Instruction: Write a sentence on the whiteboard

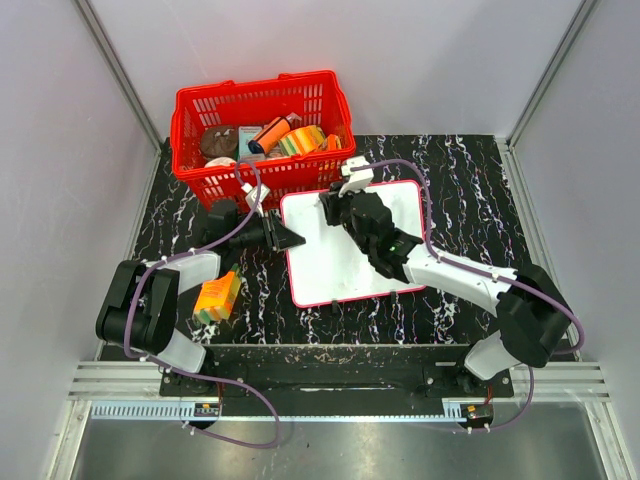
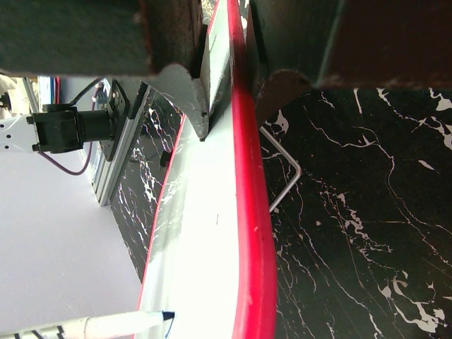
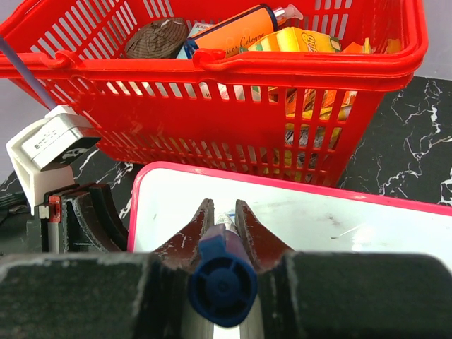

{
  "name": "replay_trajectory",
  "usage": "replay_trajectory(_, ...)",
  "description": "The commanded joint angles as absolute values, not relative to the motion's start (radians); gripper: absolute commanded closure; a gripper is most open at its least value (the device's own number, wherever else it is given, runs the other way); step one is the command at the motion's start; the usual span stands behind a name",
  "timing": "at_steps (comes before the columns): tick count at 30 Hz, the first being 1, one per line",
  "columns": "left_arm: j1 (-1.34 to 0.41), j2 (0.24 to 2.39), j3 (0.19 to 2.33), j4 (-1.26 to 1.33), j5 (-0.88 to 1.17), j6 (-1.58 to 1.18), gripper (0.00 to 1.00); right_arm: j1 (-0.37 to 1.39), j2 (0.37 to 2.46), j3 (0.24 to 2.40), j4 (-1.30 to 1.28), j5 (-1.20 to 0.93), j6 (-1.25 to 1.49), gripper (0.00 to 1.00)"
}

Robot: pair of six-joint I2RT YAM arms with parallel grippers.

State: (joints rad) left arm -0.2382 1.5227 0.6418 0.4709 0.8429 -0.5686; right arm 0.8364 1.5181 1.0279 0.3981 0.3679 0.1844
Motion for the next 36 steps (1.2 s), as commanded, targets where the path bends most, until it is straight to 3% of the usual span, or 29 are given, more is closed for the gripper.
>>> replay_trajectory(1,-0.256,1.571,0.630,0.362,0.696,-0.394,1.00,0.830,1.516,1.019,0.417,0.345,0.195,1.00)
replay_trajectory(36,-0.256,1.568,0.635,0.350,0.689,-0.385,1.00,0.825,1.434,0.905,0.400,0.390,0.195,1.00)
